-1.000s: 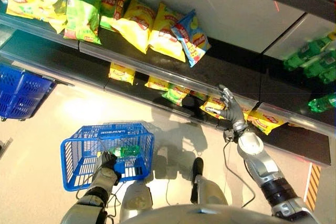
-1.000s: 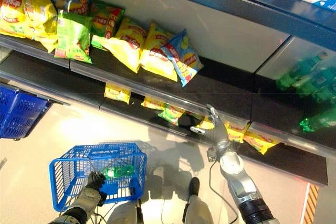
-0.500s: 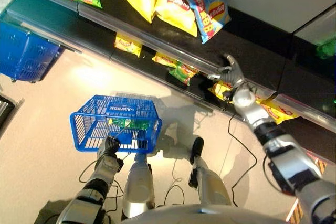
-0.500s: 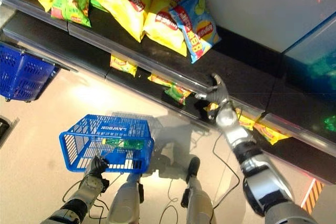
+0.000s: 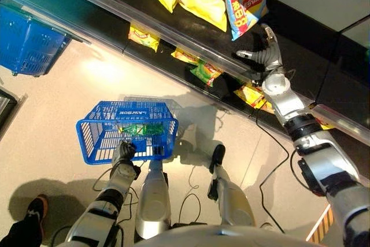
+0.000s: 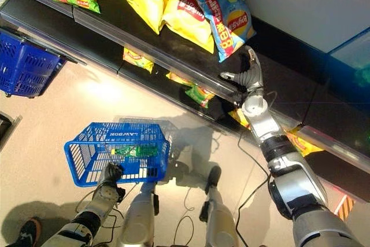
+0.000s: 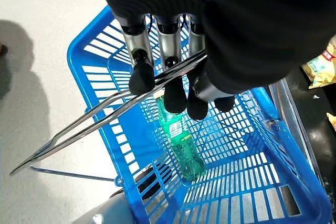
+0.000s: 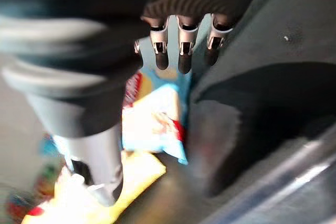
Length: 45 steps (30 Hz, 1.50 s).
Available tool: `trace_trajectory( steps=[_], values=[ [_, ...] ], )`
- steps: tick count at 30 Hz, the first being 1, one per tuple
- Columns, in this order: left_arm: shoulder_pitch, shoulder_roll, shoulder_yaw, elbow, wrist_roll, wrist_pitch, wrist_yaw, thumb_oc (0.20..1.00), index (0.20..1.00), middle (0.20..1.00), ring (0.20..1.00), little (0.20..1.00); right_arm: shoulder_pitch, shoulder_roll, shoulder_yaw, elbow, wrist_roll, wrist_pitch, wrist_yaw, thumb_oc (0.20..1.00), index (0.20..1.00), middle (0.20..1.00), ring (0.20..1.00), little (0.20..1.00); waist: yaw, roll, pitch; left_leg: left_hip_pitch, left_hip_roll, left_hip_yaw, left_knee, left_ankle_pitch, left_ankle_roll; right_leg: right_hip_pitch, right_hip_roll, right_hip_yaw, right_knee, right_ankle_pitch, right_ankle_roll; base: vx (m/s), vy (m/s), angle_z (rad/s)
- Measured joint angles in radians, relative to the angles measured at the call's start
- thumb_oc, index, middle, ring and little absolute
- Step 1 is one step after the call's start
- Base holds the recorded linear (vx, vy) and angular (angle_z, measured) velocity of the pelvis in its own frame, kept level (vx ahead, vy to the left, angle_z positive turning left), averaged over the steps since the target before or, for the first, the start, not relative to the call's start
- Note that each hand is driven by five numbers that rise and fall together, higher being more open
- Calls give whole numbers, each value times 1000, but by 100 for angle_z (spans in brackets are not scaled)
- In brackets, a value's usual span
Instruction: Pick up the snacks into the basket
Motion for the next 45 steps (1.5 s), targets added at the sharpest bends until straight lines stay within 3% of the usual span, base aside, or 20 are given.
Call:
trace_trajectory(
  steps=[5,11,17,31,32,34,36,37,39,40,41,45],
  values=[
    [0,3,3,-8,-1,10,6,200,200,200,200,200,60,-1,-11,-12,11,-3,-21,1000,1000,1000,1000,1000,-7,-7,3,-2,0,-2,0,4,-1,-1,0,0,0,0,0,0,0,0],
    [-2,11,-2,-10,-1,9,6,200,200,200,200,200,-146,-71,66,196,-25,25,-27,1000,1000,1000,1000,1000,-6,-7,3,-16,0,-1,0,6,2,-14,1,1,0,1,0,0,0,0],
    [-3,13,-22,-10,-7,3,7,200,200,200,200,200,-354,-66,193,342,-28,49,4,1000,1000,1000,1000,1000,12,-8,3,-19,0,-4,0,6,2,-16,1,0,0,1,0,8,0,1],
    [-15,30,-42,-20,-41,-27,10,200,200,200,200,200,-549,-33,289,595,-28,64,85,1000,1000,1000,1000,1000,38,-12,3,-90,0,-50,24,11,-1,-43,2,-26,0,0,1,23,1,9],
    [-14,37,-43,-24,-47,-30,11,200,200,200,200,200,-564,-36,289,616,-28,64,85,379,379,379,379,379,40,-14,3,-106,0,-61,33,11,-2,-48,2,-35,0,0,1,21,6,19],
    [-14,45,-44,-35,-50,-33,11,200,200,200,200,200,-569,-44,290,621,-27,64,85,200,200,200,200,200,41,-17,3,-121,-1,-72,39,11,-2,-53,2,-41,0,0,1,34,10,16],
    [-15,58,-43,-53,-52,-33,10,200,200,200,200,200,-564,-74,303,592,-27,62,86,564,564,564,564,564,42,-27,7,-135,-1,-76,47,11,-2,-58,2,-44,0,0,1,30,22,11],
    [-18,60,-42,-54,-58,-34,9,200,200,200,200,200,-565,-94,302,587,-27,60,87,1000,1000,1000,1000,1000,43,-28,8,-141,-2,-79,48,11,-2,-62,2,-45,0,0,1,27,27,9],
    [-18,63,-40,-55,-61,-36,11,200,200,200,200,200,-547,-127,301,535,-20,61,106,1000,1000,1000,1000,1000,43,-34,10,-147,-2,-82,50,11,-2,-66,2,-45,0,0,1,14,13,3],
    [-19,64,-40,-60,-72,-37,11,200,200,200,200,200,-526,-141,302,476,-13,58,118,351,351,351,351,351,40,-36,11,-154,-2,-85,52,11,-2,-72,2,-45,0,0,1,0,0,0],
    [-20,64,-41,-61,-78,-37,11,200,200,200,200,200,-525,-139,303,474,-8,58,124,200,200,200,200,200,39,-36,12,-156,-2,-85,52,11,-2,-75,3,-45,0,0,1,0,0,0],
    [-20,64,-40,-61,-79,-37,11,200,200,200,200,200,-520,-149,309,461,-7,58,112,200,200,200,200,200,40,-41,14,-156,-2,-86,53,12,-1,-75,3,-45,0,0,1,0,0,0]
  ],
)
